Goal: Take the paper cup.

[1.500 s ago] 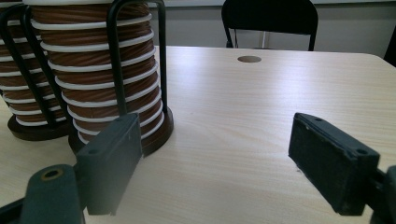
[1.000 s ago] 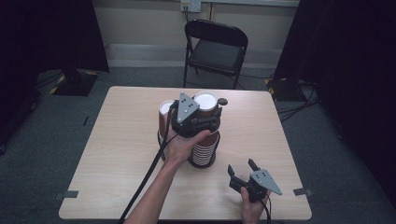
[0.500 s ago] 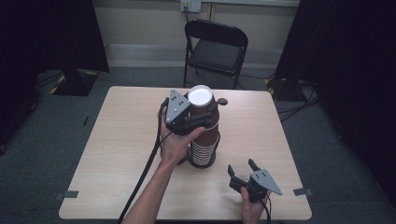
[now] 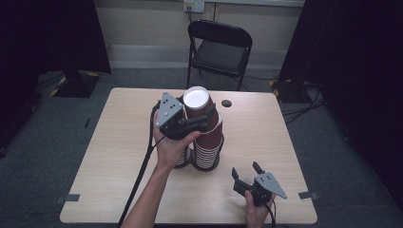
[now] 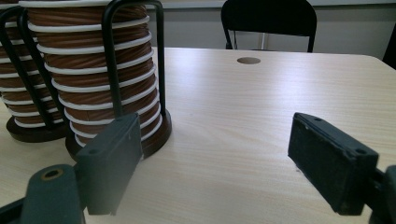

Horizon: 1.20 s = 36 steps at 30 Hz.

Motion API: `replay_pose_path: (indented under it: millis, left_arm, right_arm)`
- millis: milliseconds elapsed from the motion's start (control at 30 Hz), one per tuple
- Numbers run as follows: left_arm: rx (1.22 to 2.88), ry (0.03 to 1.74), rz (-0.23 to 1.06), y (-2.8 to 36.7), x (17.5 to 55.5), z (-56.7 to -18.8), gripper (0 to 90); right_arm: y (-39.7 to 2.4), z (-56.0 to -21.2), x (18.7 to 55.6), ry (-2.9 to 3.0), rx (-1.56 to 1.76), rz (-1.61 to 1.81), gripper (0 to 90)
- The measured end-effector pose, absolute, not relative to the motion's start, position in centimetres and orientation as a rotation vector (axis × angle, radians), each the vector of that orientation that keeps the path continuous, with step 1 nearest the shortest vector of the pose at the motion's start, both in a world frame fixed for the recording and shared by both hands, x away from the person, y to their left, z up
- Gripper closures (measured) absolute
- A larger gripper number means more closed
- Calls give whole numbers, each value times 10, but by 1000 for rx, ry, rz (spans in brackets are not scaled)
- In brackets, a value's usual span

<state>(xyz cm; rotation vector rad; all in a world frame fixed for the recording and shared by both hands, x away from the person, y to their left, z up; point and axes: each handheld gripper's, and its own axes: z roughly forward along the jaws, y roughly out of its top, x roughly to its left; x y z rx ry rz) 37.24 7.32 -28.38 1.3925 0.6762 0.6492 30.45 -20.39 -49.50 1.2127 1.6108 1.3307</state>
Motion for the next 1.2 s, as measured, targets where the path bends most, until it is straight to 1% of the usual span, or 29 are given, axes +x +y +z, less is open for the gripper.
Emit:
replay_pose_path:
  millis: [100, 200, 500, 533, 767, 900, 1033, 1067, 1100, 1133, 1200]
  left_arm:
    - [1394, 675, 647, 75, 369, -284, 208]
    - [1395, 652, 671, 79, 360, -284, 208]
    - [1391, 659, 658, 90, 348, -283, 209]
    - [1391, 660, 634, 93, 346, -283, 208]
    - [1421, 672, 620, 99, 338, -291, 209]
    - [1422, 685, 578, 104, 332, -297, 209]
    - [1427, 694, 587, 106, 328, -302, 209]
    - [1422, 691, 548, 109, 326, -306, 209]
    - [1422, 691, 548, 109, 326, -306, 209]
    - [1417, 697, 518, 110, 325, -309, 209]
    - [1434, 711, 527, 113, 323, -315, 208]
  right_arm:
    - [-204, -495, 304, 1610, 1213, 1331, 168]
    - [-204, -495, 304, 1610, 1213, 1331, 167]
    - [-204, -495, 305, 1611, 1213, 1328, 168]
    - [-204, -495, 305, 1613, 1213, 1329, 167]
    - [-204, -495, 305, 1617, 1213, 1329, 167]
    - [-204, -495, 305, 1618, 1214, 1327, 167]
    - [-203, -495, 305, 1619, 1213, 1325, 167]
    - [-203, -495, 304, 1616, 1214, 1326, 167]
    - [-203, -495, 304, 1616, 1213, 1328, 168]
    - [-203, -495, 304, 1616, 1211, 1329, 168]
    - [-203, -495, 304, 1620, 1209, 1328, 167]
